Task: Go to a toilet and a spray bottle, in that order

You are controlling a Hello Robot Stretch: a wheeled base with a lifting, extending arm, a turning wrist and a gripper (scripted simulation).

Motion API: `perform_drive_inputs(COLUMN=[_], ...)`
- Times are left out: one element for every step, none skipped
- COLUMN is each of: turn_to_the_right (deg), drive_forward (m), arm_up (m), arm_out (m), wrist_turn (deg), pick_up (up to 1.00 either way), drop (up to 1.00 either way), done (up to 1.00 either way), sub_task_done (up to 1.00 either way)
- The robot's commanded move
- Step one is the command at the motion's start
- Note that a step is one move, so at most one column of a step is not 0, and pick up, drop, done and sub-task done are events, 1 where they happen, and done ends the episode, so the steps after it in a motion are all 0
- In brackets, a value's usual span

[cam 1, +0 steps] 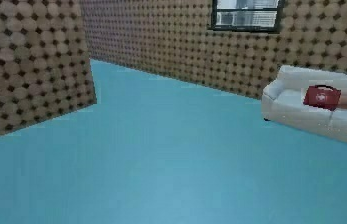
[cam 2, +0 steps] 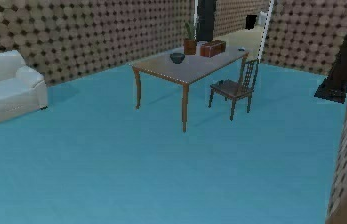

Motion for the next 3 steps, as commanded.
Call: perform_drive_inputs(turn_to_the_right=[-12.0, 0.0, 0.0], drive_forward=[0.00, 0.50, 1.00], arm_up=[0.00, 0.00, 0.00], arm_out=[0.00, 0.00, 0.00], wrist_turn=[0.0, 0.0, 0.0], pick_up=[0.00, 0.00, 0.00], drop=[0.00, 0.00, 0.00], done=[0.00, 0.00, 0.00], sub_task_done=[0.00, 0.00, 0.00])
